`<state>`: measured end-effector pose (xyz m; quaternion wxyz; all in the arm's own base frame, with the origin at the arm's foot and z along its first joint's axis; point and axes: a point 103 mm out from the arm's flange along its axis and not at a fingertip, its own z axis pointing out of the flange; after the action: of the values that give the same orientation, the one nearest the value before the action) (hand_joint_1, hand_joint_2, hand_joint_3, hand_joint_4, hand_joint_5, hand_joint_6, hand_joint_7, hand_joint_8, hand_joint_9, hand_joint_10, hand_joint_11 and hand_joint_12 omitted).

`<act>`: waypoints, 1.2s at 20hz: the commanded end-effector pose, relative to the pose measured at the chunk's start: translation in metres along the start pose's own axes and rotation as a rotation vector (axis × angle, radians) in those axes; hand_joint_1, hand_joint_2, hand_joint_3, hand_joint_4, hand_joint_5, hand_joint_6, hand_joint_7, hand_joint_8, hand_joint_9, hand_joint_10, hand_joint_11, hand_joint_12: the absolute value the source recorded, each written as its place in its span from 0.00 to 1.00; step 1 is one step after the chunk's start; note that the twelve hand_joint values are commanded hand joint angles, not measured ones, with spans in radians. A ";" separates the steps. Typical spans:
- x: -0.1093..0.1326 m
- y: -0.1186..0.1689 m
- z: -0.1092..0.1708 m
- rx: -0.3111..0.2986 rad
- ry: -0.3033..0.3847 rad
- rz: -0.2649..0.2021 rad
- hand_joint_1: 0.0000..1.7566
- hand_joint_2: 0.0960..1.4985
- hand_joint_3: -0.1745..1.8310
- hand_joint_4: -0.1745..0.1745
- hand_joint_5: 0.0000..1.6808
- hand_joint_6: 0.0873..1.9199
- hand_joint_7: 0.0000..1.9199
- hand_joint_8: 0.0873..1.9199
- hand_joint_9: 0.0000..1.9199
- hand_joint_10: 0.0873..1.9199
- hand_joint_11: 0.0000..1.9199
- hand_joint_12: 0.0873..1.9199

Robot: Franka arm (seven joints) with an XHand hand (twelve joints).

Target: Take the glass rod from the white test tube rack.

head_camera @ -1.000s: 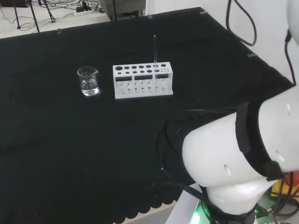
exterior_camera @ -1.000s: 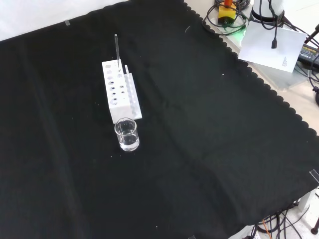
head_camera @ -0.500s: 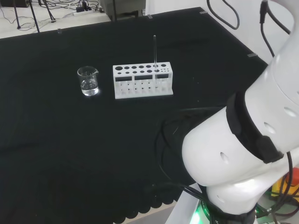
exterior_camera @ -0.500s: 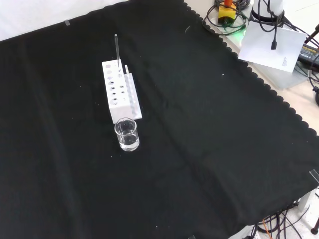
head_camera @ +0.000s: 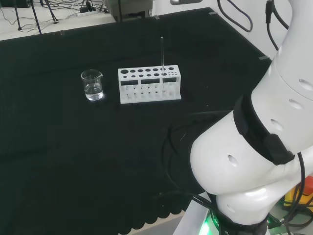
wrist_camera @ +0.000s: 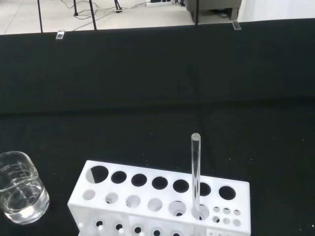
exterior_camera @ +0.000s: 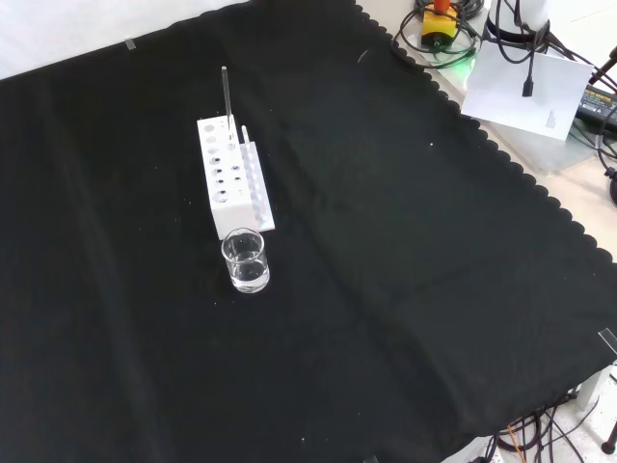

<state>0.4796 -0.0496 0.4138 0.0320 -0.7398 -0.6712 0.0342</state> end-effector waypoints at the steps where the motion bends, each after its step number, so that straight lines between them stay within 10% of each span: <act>1: -0.004 0.004 0.014 0.011 0.011 -0.008 0.40 0.76 0.00 0.07 0.09 0.00 0.06 0.45 0.15 0.46 0.02 0.75; 24: -0.021 0.038 0.091 0.078 0.013 0.004 0.37 0.79 0.00 0.00 0.26 0.04 0.27 0.47 0.36 0.43 0.15 0.71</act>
<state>0.5035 -0.0726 0.3302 0.0664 -0.7402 -0.6670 0.0527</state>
